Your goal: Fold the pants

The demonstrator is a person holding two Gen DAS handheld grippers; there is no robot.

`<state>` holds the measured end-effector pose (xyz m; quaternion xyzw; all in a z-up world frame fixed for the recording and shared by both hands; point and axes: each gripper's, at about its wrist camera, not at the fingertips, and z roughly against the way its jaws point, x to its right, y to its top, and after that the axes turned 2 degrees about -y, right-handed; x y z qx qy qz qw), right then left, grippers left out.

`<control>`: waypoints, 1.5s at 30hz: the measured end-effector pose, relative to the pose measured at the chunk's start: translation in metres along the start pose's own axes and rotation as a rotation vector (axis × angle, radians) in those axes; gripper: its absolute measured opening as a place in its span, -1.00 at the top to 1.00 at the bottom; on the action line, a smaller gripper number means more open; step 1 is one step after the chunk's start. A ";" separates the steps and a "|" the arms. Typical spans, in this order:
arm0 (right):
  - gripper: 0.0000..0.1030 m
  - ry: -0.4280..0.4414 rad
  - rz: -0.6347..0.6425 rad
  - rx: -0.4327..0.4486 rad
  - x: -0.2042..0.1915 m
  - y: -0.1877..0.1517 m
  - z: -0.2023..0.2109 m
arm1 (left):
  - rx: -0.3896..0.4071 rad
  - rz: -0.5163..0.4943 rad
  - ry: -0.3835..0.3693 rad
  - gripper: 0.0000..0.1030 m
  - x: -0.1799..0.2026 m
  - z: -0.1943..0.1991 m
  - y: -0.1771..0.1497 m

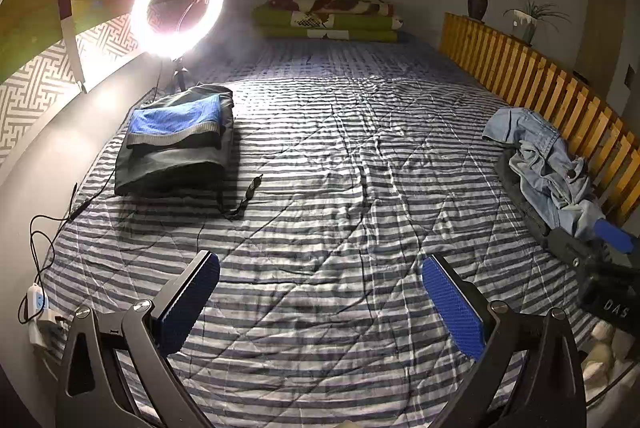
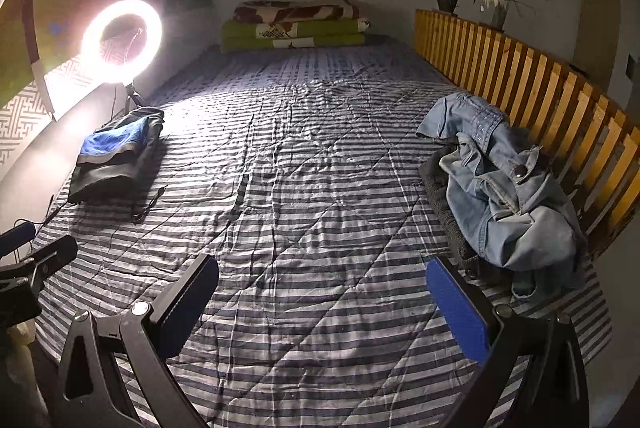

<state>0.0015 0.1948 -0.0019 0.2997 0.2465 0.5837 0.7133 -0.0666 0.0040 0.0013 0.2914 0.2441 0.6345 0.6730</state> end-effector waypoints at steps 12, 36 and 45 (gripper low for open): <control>-0.99 -0.010 0.000 0.049 0.000 0.001 0.023 | -0.001 -0.001 -0.005 -0.99 -0.003 0.015 -0.010; -0.99 -0.009 0.002 0.084 -0.005 -0.003 0.037 | 0.014 0.011 0.001 -0.99 -0.014 0.032 -0.011; -0.99 -0.005 0.003 0.085 -0.008 0.000 0.035 | 0.012 0.006 0.000 -0.99 -0.016 0.030 -0.009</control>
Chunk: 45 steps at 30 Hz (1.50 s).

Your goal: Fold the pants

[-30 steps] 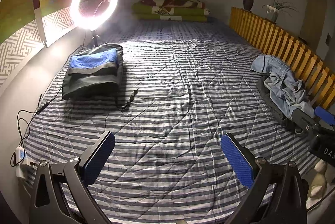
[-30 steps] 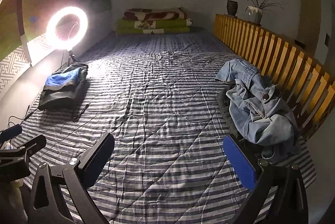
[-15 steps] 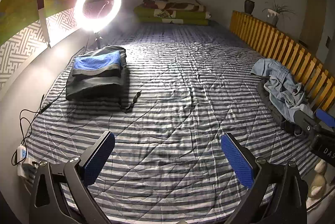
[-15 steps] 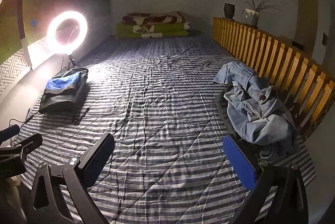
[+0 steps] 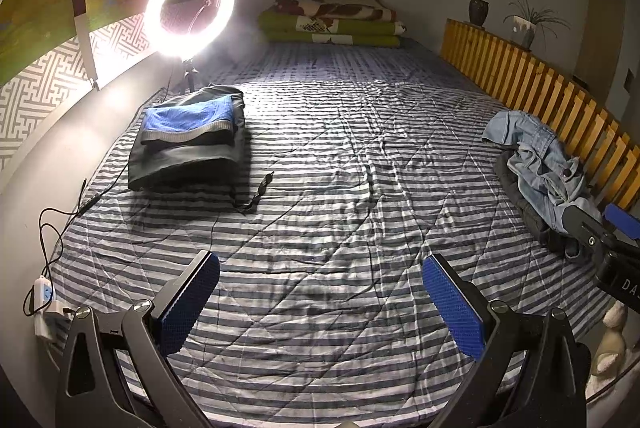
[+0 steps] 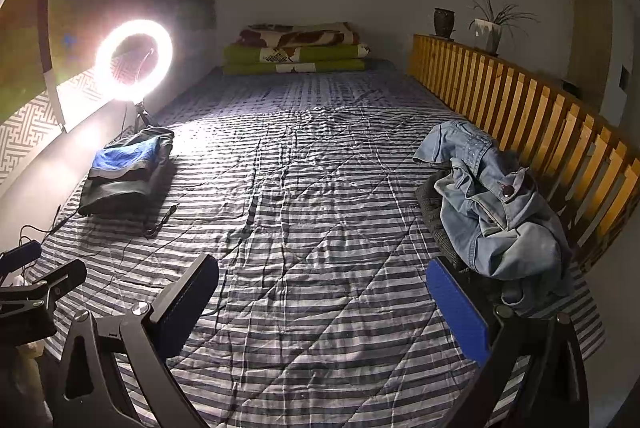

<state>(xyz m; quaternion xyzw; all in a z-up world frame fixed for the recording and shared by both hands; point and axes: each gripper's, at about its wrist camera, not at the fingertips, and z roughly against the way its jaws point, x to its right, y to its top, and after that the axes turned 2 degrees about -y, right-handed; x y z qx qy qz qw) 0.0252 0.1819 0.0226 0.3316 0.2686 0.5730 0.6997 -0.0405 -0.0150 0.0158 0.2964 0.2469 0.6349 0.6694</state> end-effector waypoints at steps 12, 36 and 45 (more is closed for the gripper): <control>-0.99 0.007 0.007 -0.002 -0.004 0.000 -0.002 | -0.002 -0.003 0.002 -0.99 0.000 -0.005 0.001; -0.99 -0.035 -0.003 0.023 0.015 0.002 -0.028 | -0.015 -0.053 0.002 -0.99 0.017 -0.037 0.014; -0.99 -0.053 0.006 -0.043 0.067 0.010 -0.066 | -0.036 -0.067 -0.008 -0.99 0.025 -0.068 0.029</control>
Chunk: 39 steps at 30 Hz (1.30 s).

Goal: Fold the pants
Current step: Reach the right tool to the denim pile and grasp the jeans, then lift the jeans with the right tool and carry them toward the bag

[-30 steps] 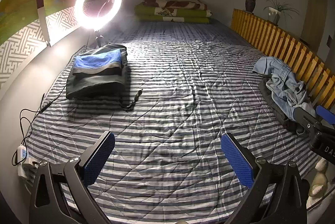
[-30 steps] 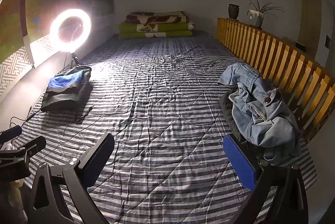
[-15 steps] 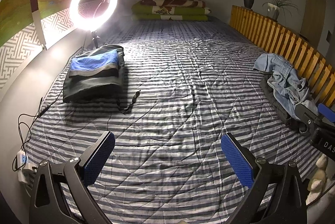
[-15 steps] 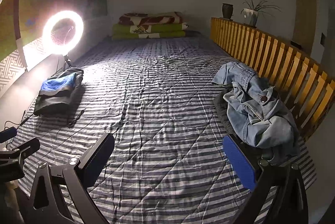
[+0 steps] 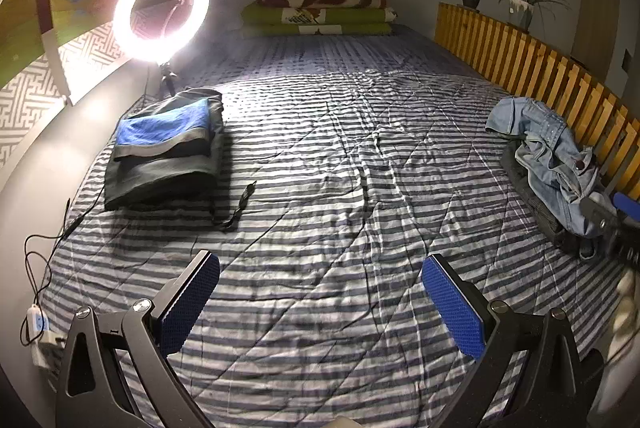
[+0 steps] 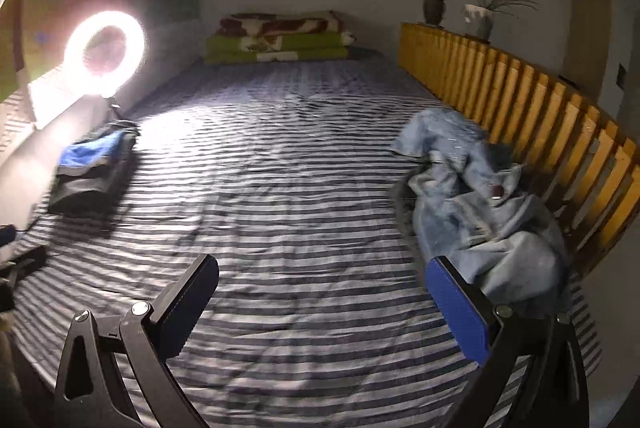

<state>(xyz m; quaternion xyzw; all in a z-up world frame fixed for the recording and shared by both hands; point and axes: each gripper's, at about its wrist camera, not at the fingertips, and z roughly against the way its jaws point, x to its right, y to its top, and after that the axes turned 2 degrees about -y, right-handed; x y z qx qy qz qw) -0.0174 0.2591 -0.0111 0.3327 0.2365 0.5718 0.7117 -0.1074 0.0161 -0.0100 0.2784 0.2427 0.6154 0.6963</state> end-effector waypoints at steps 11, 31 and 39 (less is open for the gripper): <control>-0.79 -0.221 -0.093 -0.070 0.139 0.039 -0.077 | -0.050 -0.010 -0.032 -0.99 0.015 -0.051 0.016; 0.30 -0.322 0.003 -0.255 0.199 0.090 -0.222 | -0.068 -0.013 0.014 -0.90 0.013 -0.090 0.034; 0.92 -0.161 -0.146 -0.192 0.210 0.102 -0.177 | -0.041 0.011 0.000 -0.88 -0.002 -0.077 0.034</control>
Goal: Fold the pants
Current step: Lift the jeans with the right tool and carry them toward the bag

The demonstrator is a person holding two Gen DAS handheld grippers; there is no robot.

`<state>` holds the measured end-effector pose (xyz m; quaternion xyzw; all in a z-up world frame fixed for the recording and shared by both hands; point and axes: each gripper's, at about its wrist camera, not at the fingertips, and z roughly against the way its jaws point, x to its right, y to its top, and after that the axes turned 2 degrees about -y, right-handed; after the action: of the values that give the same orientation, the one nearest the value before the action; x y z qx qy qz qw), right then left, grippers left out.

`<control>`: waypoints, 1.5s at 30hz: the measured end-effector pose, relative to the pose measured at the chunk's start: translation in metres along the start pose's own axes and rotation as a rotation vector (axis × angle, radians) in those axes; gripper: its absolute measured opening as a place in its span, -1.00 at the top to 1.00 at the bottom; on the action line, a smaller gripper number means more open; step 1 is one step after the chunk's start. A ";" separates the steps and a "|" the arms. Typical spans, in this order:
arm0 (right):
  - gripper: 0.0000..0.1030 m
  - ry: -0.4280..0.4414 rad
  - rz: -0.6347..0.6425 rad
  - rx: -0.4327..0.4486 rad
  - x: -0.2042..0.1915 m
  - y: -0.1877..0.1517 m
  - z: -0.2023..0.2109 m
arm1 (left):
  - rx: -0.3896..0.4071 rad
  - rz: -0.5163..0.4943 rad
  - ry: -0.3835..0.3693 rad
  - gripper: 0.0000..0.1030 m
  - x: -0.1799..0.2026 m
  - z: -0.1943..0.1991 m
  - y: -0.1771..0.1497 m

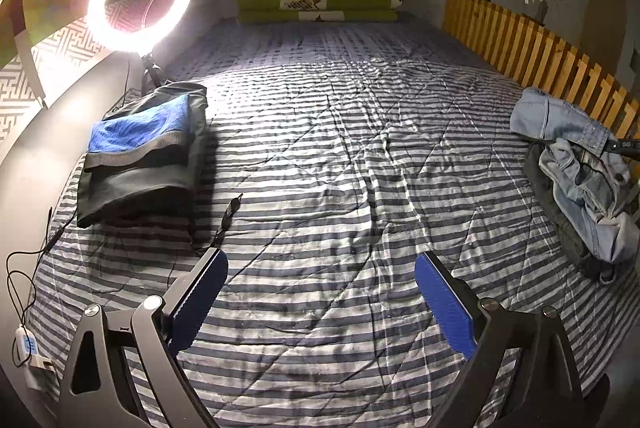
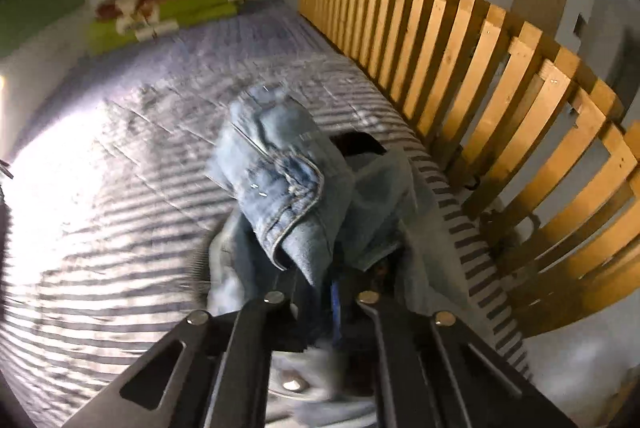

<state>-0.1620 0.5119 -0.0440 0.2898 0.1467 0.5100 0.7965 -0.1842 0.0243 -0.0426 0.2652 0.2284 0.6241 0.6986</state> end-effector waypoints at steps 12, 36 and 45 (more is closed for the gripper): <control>0.92 0.291 0.114 0.125 -0.119 -0.017 0.131 | 0.066 0.088 0.009 -0.88 -0.057 0.047 -0.011; 0.85 0.822 0.529 0.002 -0.446 -0.144 0.232 | 0.077 0.264 0.187 -0.87 -0.195 0.099 -0.063; 0.09 0.728 0.359 -0.047 -0.320 -0.147 0.200 | -0.020 0.277 0.077 -0.87 -0.176 0.062 -0.069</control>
<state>-0.0894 0.1168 0.0039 0.0930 0.3545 0.7135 0.5971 -0.1124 -0.1613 -0.0435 0.2629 0.2101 0.7266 0.5990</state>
